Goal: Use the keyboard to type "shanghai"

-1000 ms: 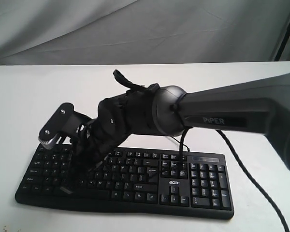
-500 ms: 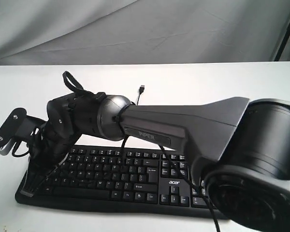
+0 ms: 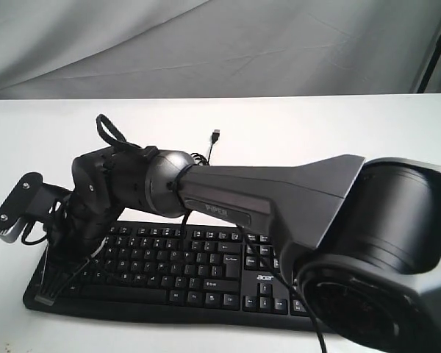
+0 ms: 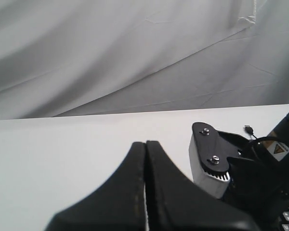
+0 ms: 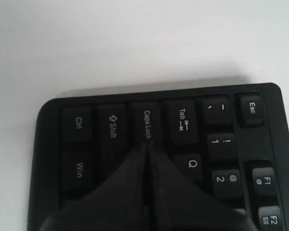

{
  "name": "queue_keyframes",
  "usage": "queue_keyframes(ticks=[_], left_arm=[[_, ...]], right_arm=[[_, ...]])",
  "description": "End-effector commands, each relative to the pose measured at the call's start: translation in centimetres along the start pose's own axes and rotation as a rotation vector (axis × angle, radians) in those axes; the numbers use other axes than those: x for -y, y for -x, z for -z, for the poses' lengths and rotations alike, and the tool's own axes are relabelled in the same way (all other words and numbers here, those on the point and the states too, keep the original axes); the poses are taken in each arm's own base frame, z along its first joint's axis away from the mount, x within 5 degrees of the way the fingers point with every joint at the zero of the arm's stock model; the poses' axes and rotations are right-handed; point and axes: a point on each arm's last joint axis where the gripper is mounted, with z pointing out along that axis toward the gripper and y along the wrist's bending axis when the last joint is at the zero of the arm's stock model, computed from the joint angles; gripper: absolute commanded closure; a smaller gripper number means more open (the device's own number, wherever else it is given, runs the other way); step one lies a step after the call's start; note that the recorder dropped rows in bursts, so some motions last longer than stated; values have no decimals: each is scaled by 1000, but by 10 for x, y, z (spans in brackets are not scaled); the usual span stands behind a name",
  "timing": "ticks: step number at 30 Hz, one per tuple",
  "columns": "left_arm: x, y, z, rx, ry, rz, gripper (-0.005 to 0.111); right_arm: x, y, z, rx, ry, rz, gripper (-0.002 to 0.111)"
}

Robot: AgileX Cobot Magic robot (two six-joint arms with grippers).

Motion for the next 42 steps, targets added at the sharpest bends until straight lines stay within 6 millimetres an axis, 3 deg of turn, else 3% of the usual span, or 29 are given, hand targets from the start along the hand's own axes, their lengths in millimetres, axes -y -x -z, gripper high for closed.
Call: queue_keyframes(ticks=[1, 7, 15, 18, 42], left_arm=[[0, 0, 0, 7, -7, 2, 107], [0, 0, 0, 7, -7, 2, 107], [0, 0, 0, 7, -7, 2, 107], [0, 0, 0, 7, -7, 2, 107], [0, 0, 0, 7, -7, 2, 107]], right_arm=[[2, 8, 26, -27, -27, 34, 108], [14, -9, 54, -74, -33, -17, 108], [17, -78, 83, 14, -113, -143, 108], [16, -92, 90, 35, -124, -166, 108], [20, -105, 71, 15, -113, -185, 108]])
